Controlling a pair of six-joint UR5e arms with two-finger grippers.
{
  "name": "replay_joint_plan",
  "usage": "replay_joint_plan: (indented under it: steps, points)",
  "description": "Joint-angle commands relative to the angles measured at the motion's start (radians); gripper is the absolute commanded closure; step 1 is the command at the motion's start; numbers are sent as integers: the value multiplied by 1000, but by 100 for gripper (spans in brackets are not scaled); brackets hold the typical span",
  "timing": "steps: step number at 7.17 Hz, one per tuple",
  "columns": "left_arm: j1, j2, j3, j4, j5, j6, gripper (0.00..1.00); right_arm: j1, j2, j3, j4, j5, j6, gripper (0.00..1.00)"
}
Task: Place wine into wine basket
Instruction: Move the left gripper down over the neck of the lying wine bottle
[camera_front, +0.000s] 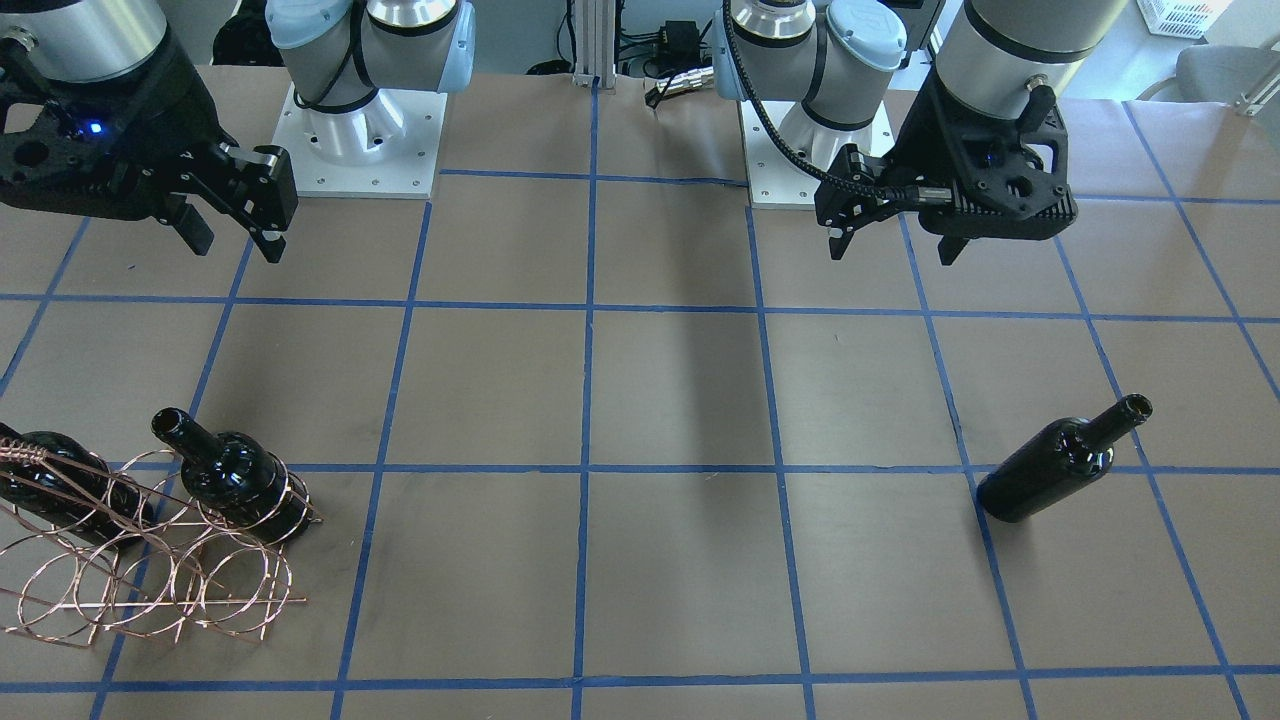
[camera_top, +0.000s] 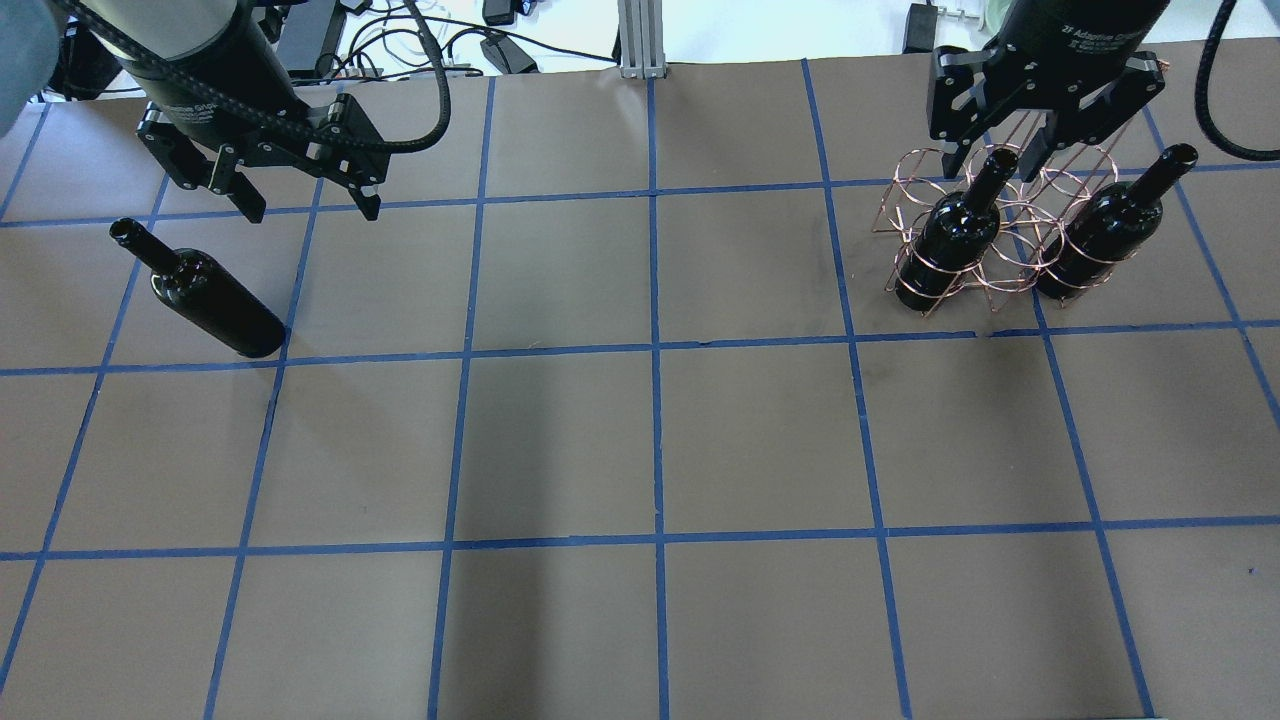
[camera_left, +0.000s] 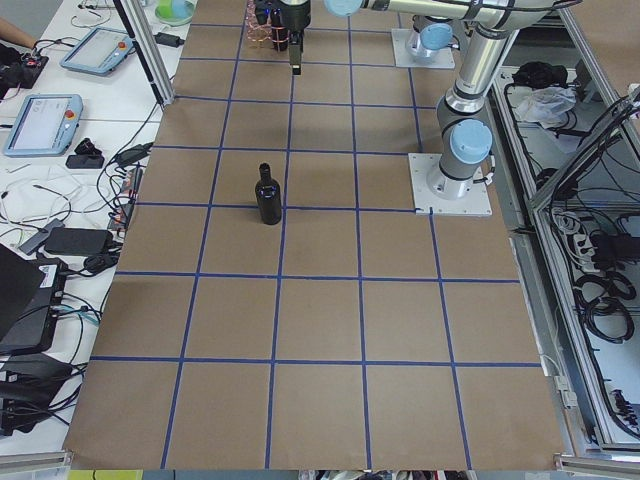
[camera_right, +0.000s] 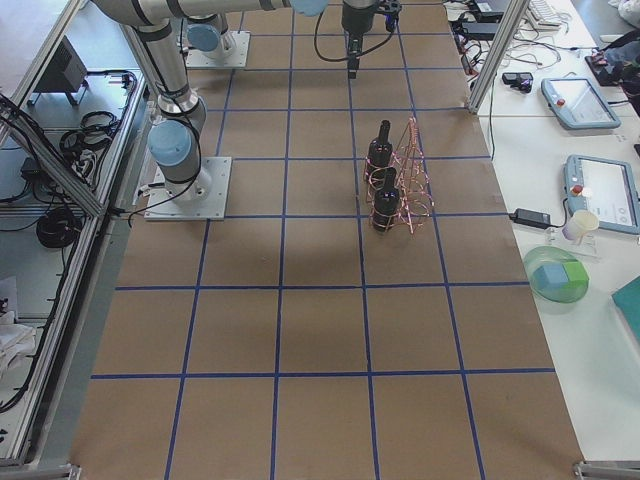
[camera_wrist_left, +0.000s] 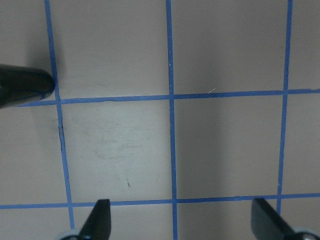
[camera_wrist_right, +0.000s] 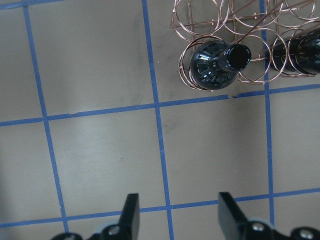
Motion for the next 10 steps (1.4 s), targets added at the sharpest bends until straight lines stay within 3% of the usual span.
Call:
replay_joint_plan:
  steps: [1,4,5,6,7,8,9,10]
  points:
    - [1,0,0,0,0,0,0,0,0,0,6,-9,-4,0]
    - [11,12,-11,0,9,96,0,-3,2,2,6,-9,-11,0]
    - [20,23,-5,11,40,122,0,-3,2,2,8,-8,-13,0]
    - [55,25,-2,15,137,126,0,-3,2,2,8,-6,-13,0]
    - [145,25,1,14,158,150,0,-3,3,2,8,-5,-13,0]
    - [284,17,-2,15,135,293,0,1,3,2,8,6,-14,0]
    - [435,-15,-8,21,-12,465,0,1,2,9,25,8,-20,0]
    - [483,-67,-17,193,-67,532,0,1,-4,17,28,9,-68,0]
